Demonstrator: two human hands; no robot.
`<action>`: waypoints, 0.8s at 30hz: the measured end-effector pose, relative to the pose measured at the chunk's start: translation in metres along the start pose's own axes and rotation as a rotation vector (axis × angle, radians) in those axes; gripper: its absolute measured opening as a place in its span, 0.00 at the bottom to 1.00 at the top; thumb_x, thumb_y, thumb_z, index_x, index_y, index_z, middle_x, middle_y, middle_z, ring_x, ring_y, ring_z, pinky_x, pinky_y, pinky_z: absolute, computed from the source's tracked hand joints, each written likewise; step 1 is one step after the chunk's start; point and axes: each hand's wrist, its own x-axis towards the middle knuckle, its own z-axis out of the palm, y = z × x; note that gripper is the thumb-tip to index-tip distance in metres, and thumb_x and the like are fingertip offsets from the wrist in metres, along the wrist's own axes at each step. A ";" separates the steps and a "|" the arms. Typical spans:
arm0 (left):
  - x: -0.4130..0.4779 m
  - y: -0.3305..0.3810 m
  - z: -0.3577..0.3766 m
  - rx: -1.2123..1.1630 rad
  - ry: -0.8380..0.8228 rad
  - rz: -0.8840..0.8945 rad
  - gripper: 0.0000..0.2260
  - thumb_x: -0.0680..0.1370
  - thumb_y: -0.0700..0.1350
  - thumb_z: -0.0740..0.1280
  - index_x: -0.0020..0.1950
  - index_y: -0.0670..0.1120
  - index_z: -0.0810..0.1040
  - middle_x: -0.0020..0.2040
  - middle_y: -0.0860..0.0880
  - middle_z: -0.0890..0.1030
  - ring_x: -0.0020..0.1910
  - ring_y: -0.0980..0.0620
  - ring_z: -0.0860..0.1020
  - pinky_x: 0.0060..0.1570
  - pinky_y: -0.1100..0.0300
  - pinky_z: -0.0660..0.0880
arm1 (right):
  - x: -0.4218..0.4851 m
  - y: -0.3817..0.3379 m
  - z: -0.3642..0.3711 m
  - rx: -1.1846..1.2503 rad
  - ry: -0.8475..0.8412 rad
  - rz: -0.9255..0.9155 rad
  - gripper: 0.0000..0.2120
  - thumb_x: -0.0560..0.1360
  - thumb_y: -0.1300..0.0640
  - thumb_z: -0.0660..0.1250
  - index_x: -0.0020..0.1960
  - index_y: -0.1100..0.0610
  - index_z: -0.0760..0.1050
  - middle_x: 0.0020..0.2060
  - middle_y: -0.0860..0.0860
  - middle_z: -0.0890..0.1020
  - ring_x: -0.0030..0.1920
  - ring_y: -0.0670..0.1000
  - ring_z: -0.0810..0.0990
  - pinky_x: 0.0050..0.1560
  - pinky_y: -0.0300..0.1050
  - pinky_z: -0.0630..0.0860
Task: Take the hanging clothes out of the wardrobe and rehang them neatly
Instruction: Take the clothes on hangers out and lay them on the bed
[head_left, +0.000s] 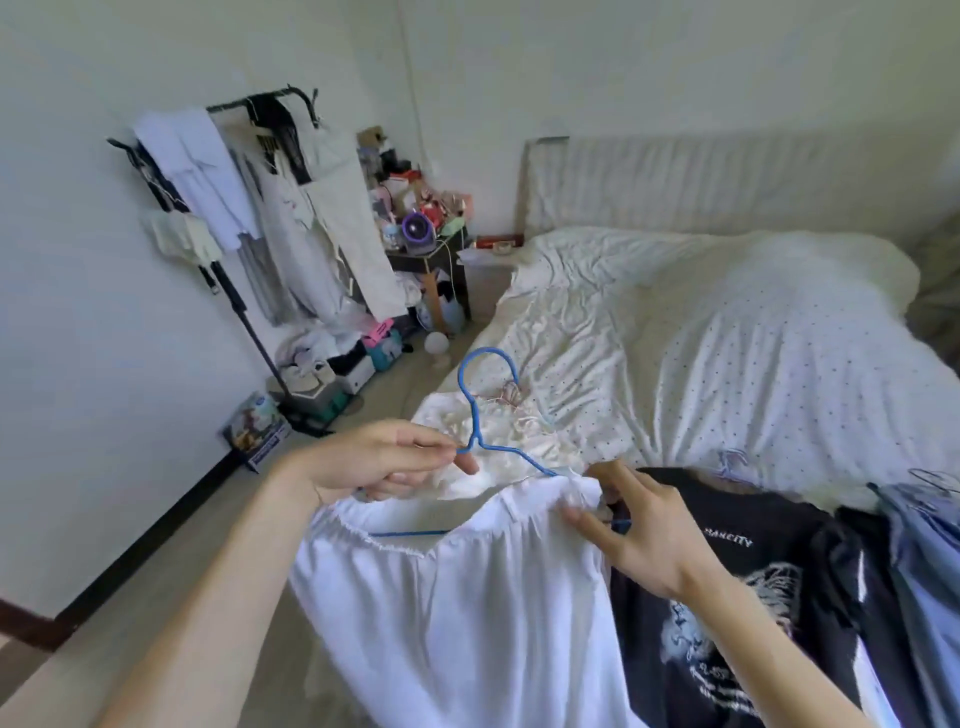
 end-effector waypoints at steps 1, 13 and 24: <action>-0.005 0.003 -0.011 0.031 0.060 -0.005 0.17 0.77 0.60 0.68 0.58 0.50 0.84 0.30 0.51 0.58 0.27 0.54 0.55 0.25 0.61 0.51 | 0.001 -0.001 0.002 0.017 -0.011 0.016 0.17 0.73 0.33 0.65 0.50 0.45 0.74 0.42 0.37 0.78 0.44 0.37 0.77 0.50 0.44 0.73; 0.066 0.020 -0.083 0.516 0.692 0.203 0.08 0.81 0.51 0.66 0.47 0.55 0.84 0.39 0.58 0.83 0.36 0.63 0.78 0.44 0.59 0.74 | 0.070 -0.011 0.017 0.110 0.018 0.158 0.12 0.82 0.51 0.58 0.44 0.55 0.74 0.38 0.50 0.81 0.37 0.52 0.77 0.43 0.51 0.75; 0.255 -0.086 -0.177 0.578 0.686 0.224 0.06 0.81 0.52 0.65 0.48 0.57 0.81 0.35 0.57 0.79 0.32 0.62 0.74 0.34 0.58 0.66 | 0.184 0.066 0.083 0.007 -0.038 0.374 0.09 0.82 0.56 0.57 0.58 0.50 0.74 0.40 0.44 0.79 0.41 0.49 0.77 0.43 0.49 0.76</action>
